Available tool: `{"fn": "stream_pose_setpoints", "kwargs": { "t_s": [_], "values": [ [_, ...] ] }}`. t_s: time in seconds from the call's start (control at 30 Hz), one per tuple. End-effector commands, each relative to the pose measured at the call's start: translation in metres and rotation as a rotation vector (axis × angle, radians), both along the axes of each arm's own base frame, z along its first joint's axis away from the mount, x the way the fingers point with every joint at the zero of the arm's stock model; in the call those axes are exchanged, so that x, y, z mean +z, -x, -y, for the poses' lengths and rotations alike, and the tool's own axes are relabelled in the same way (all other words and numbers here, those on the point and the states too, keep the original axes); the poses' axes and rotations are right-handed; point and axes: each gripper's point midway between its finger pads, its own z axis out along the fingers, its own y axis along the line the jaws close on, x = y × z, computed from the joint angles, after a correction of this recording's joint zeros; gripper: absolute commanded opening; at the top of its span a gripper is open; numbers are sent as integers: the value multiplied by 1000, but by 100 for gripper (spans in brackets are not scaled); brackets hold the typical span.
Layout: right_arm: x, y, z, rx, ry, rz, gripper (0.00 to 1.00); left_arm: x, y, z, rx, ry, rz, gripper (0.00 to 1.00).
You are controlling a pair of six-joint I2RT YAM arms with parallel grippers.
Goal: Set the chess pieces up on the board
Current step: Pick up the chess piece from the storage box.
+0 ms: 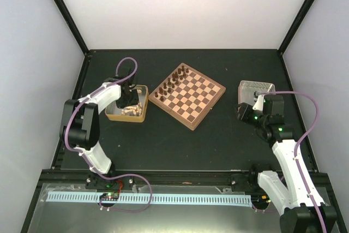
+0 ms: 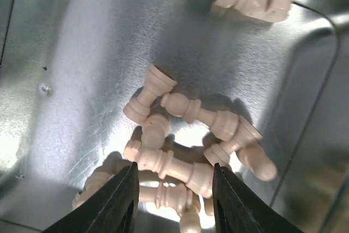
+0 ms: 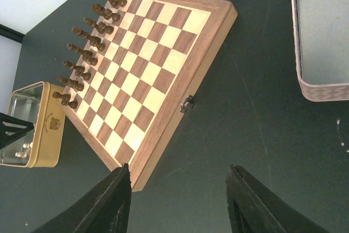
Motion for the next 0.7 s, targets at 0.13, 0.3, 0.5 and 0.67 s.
{"fn": "stream_pose_setpoints", "kwargs": {
  "t_s": [0.13,0.3,0.5,0.67],
  "values": [
    [-1,2,1,-3,-3,7,48,-17,-16,-16,53,-22,7,35],
    [-3,3,1,-4,4,4,44,-23,-21,-19,44,-25,-4,19],
    [-3,5,2,-5,3,8,42,-5,-17,-19,34,-26,28,7],
    [-2,5,1,-3,-3,13,42,30,-4,-3,-5,19,93,7]
  ]
}}
